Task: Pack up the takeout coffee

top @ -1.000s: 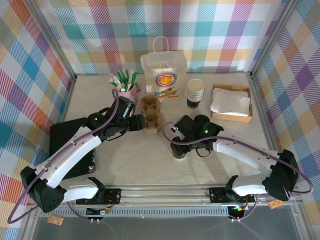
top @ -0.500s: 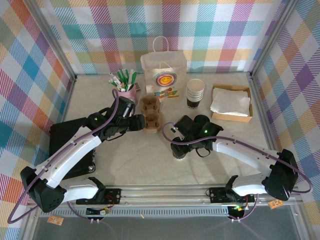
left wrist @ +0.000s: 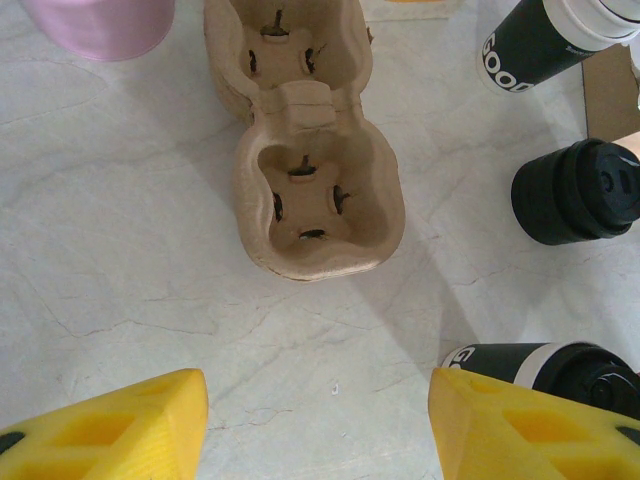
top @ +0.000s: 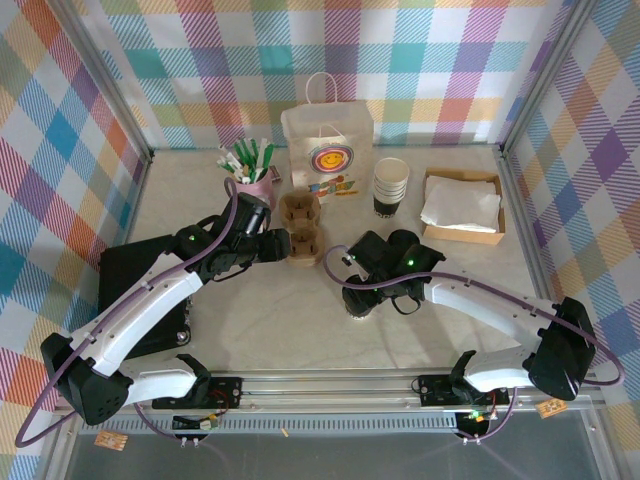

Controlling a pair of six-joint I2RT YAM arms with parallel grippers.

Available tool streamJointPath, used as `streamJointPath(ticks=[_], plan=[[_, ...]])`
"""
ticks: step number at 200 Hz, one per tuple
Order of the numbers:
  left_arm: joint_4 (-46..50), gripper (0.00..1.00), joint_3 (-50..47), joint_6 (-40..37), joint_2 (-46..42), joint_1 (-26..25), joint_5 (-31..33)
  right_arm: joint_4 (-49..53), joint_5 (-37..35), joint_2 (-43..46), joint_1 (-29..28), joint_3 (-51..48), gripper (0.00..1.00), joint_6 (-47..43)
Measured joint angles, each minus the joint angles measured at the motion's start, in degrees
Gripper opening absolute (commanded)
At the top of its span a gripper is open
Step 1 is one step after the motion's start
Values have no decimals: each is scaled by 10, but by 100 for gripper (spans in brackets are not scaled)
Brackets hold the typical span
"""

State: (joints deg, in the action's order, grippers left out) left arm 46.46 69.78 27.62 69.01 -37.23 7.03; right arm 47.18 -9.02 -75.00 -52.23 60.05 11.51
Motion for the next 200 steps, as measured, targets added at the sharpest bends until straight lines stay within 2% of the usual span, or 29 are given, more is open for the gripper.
streamJointPath(ticks=[92,168,190,200], plan=[[0,60,0,0,0,0,0,6,0,0,0,17,80,-1],[5,59,5,0,9,0,-5,17,0,2,0,34,81,-4],[12,53,12,0,9,0,-23,33,0,11,3,72,76,-1],[12,51,13,0,9,-1,-39,35,3,27,9,87,70,5]])
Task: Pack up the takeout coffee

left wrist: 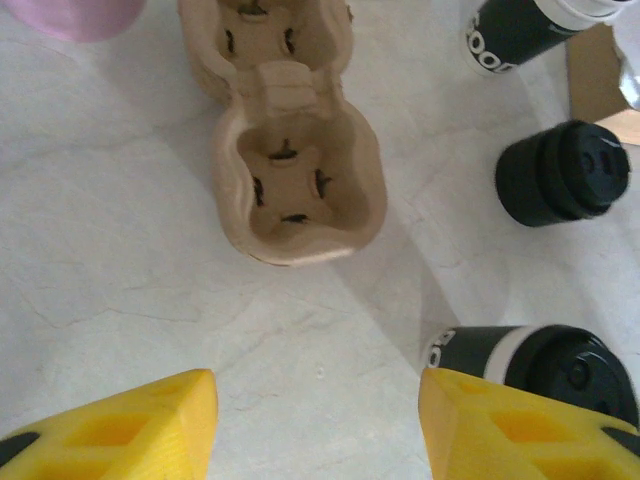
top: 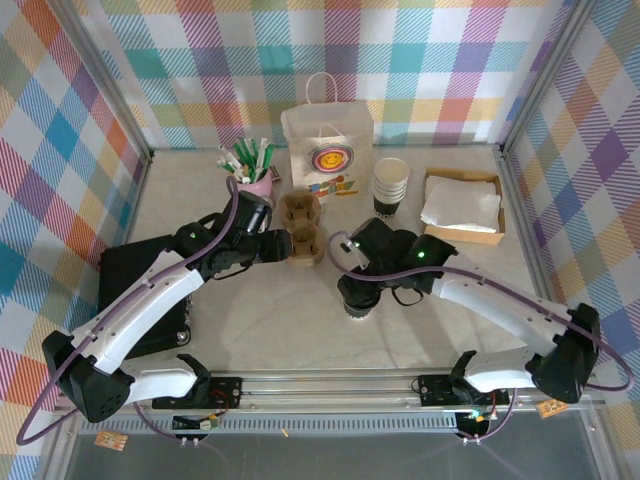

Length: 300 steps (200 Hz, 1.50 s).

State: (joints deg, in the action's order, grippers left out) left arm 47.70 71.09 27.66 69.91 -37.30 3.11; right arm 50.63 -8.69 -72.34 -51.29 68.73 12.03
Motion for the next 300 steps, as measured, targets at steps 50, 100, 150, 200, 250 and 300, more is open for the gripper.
streamJointPath(ticks=[50,100,150,200,250,300], plan=[[-77,46,-35,23,0,-34,-109,5,76,118,137,-26,41,79],[-134,41,-43,32,81,-68,-186,10,158,120,177,-133,19,143],[-172,34,-53,31,130,-68,-233,-8,187,120,194,-173,17,159],[-179,33,-64,30,152,-68,-251,-38,202,112,207,-199,17,158],[-181,32,-81,30,160,-68,-276,-68,223,98,216,-215,16,158],[-190,32,-92,30,168,-68,-297,-89,242,94,218,-220,15,158]])
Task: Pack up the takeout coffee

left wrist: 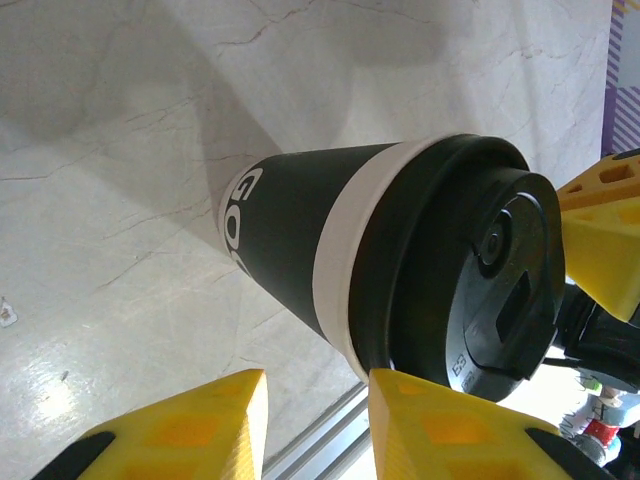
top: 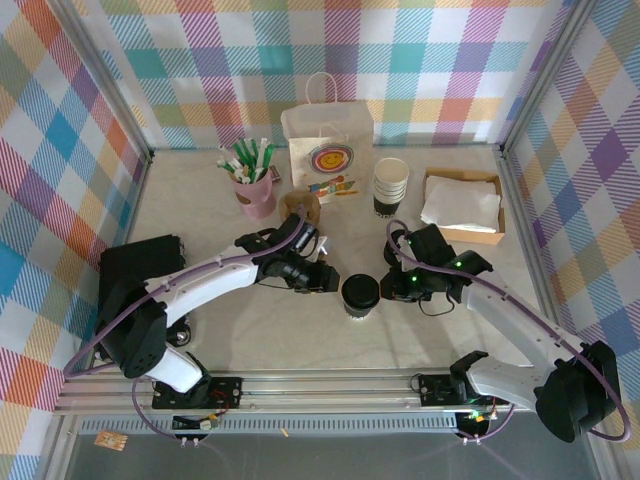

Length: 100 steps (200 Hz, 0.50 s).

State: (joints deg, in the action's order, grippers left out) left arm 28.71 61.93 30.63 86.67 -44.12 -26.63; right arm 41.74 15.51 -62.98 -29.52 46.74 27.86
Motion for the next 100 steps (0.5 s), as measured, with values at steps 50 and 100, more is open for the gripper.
streamJointPath(ticks=[50,100], plan=[[-9,29,-2,0,1,0,-12,-12,12,-10,3,-2,14,0],[-10,29,-3,0,1,0,-16,-19,22,-17,3,-2,15,0]])
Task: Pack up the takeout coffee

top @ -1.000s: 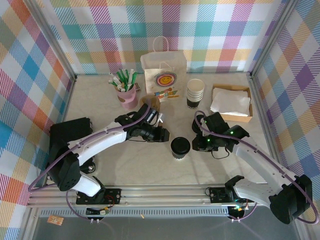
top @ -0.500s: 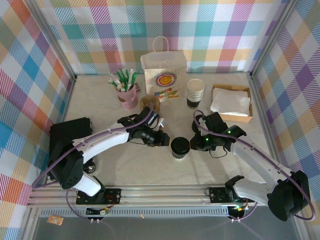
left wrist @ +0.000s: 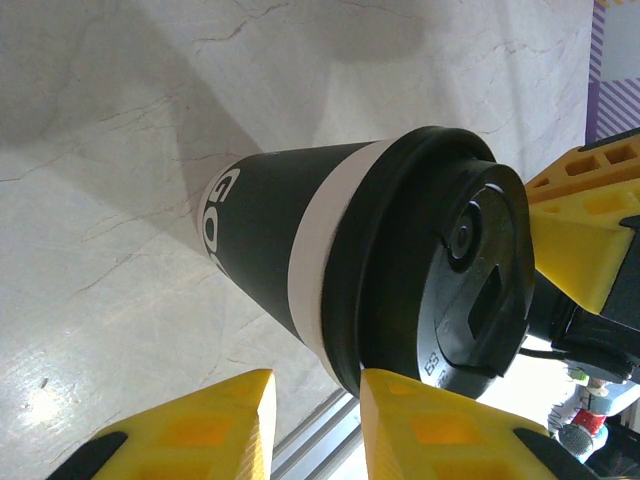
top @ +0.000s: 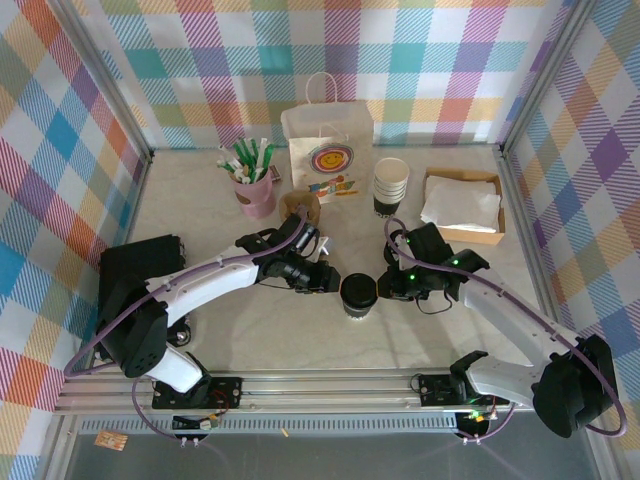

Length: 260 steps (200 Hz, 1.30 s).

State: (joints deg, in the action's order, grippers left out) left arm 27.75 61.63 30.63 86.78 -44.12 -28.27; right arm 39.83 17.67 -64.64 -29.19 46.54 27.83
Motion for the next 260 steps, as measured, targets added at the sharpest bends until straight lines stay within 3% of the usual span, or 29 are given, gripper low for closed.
streamJointPath(ticks=[62,260], plan=[[-19,32,-7,2,1,0,-14,0,2,-7,0,0,15,-3],[-117,27,-70,46,-1,11,-45,1,26,-21,7,1,17,-19]])
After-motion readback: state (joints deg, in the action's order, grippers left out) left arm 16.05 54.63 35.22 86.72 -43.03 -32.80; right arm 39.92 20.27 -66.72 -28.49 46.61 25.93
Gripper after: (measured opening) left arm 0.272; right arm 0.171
